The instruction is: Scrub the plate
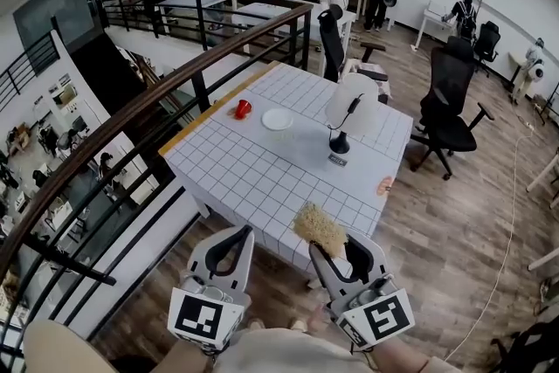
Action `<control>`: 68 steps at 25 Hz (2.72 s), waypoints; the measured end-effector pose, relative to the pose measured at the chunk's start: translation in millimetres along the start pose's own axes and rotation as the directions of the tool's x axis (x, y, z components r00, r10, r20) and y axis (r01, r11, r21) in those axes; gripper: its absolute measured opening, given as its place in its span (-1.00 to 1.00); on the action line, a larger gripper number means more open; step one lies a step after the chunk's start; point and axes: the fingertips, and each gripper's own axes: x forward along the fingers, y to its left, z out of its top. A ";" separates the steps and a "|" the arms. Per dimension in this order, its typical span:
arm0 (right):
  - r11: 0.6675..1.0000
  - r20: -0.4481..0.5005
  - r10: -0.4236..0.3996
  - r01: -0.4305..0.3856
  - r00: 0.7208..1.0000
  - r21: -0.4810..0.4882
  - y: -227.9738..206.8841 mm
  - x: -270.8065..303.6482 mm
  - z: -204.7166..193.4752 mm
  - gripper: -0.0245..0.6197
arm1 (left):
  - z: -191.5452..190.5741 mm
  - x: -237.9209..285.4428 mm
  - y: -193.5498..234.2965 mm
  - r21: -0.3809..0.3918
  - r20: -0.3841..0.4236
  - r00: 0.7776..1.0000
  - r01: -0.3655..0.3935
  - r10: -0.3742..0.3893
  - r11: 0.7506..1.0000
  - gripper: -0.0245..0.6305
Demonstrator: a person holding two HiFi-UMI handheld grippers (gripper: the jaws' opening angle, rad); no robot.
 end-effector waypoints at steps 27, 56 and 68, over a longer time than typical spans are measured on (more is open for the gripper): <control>0.991 0.012 0.122 -0.122 0.993 0.060 -41.8 -1.5 -28.8 -0.39 | -3.8 14.4 -22.0 0.027 0.032 0.990 -0.136 0.136 0.990 -0.88; 0.994 -0.134 -0.083 0.092 0.988 0.059 -129.4 279.6 -88.0 -0.39 | -72.5 227.4 219.3 -0.053 -0.011 0.999 0.047 -0.048 0.997 -0.88; 0.983 -0.168 -0.176 0.181 0.970 0.011 -153.6 384.5 -88.5 -0.39 | -84.8 296.2 303.2 -0.071 -0.015 0.991 0.129 -0.130 0.989 -0.88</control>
